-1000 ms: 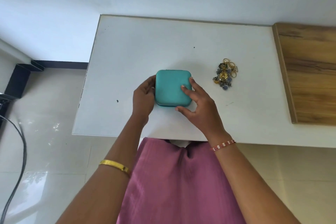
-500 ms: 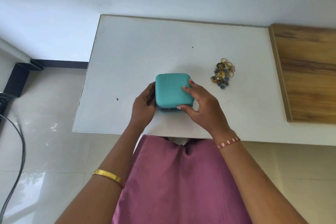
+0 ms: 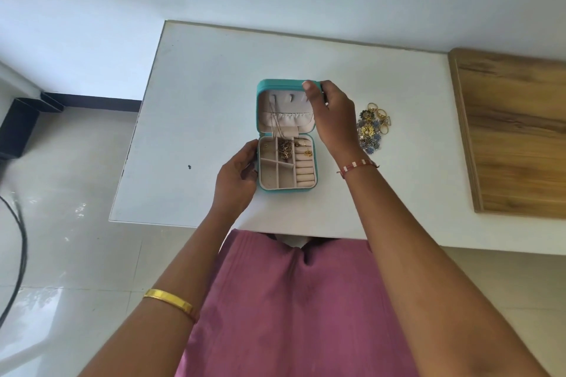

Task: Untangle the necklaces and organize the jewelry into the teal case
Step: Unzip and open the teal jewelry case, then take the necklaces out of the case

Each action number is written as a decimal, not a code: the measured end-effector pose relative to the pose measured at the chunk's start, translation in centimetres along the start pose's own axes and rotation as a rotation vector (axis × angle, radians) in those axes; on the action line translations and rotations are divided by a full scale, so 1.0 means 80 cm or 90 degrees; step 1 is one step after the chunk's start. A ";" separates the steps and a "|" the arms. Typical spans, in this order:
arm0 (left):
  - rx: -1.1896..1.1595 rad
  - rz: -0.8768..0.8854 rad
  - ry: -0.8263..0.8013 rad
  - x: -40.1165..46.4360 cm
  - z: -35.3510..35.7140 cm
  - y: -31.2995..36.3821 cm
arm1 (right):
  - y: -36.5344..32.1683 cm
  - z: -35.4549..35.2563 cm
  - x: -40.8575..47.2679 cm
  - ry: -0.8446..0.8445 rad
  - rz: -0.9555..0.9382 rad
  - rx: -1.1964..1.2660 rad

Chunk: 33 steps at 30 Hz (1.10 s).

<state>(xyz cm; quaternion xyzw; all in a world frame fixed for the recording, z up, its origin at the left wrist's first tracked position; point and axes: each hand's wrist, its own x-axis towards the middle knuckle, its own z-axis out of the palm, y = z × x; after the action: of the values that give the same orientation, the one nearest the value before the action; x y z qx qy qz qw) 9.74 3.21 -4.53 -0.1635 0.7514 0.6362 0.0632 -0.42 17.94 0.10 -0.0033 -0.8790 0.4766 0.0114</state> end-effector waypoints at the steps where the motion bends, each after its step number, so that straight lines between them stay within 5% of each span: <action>1: 0.000 -0.002 -0.001 0.000 0.000 0.000 | 0.001 0.003 0.005 -0.007 0.004 -0.006; 22: -0.008 -0.012 -0.001 -0.004 0.001 0.004 | 0.031 0.013 0.012 -0.041 0.233 0.175; 33: -0.132 -0.085 0.022 0.019 -0.014 0.015 | 0.023 0.009 -0.037 0.088 0.166 0.171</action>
<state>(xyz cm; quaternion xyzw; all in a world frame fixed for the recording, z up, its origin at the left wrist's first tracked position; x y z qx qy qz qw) 8.01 2.04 -3.64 -0.2299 0.6700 0.7018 0.0756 2.54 18.26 -1.91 -0.1484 -0.7968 0.5857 0.0100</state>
